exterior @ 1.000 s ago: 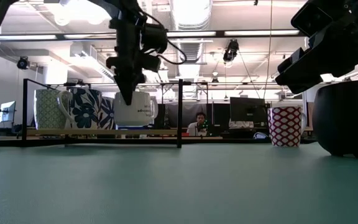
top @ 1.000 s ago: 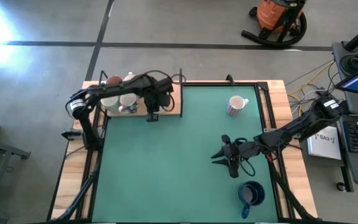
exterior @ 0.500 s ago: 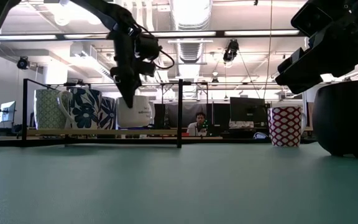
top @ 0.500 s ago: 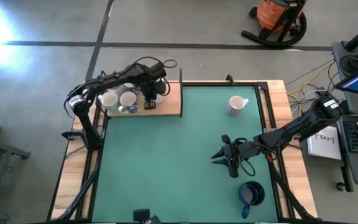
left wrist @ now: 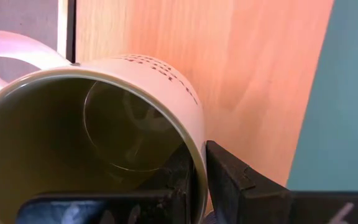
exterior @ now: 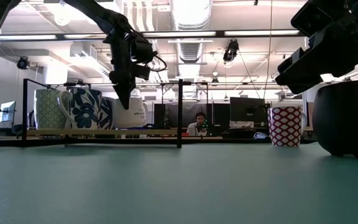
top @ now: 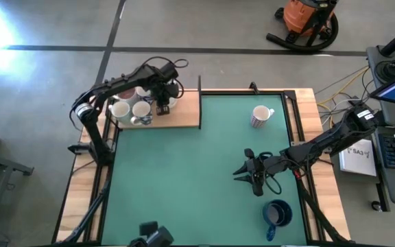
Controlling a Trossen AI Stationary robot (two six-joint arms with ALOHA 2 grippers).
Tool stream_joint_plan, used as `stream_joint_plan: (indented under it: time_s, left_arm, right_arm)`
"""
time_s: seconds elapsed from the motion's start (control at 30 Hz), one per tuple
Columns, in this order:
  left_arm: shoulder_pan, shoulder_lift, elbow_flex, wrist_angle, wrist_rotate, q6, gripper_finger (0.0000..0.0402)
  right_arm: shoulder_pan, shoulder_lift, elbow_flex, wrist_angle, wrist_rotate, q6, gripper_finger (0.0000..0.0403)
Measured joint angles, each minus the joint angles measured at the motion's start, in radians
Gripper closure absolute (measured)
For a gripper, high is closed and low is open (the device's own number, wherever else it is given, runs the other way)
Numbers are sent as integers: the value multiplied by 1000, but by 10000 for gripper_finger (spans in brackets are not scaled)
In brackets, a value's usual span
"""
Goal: Place coffee mugs
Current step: Put the green mug on the shelf
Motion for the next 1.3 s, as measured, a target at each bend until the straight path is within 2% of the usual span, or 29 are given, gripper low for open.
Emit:
stream_joint_plan:
  time_s: [0.93,1.3]
  left_arm:
    - [11,0,-3,24,0,-33,352]
    - [-49,-31,32,-38,81,-103,352]
  right_arm:
    - [0,0,0,0,0,-3,316]
    - [0,0,0,0,-2,-3,316]
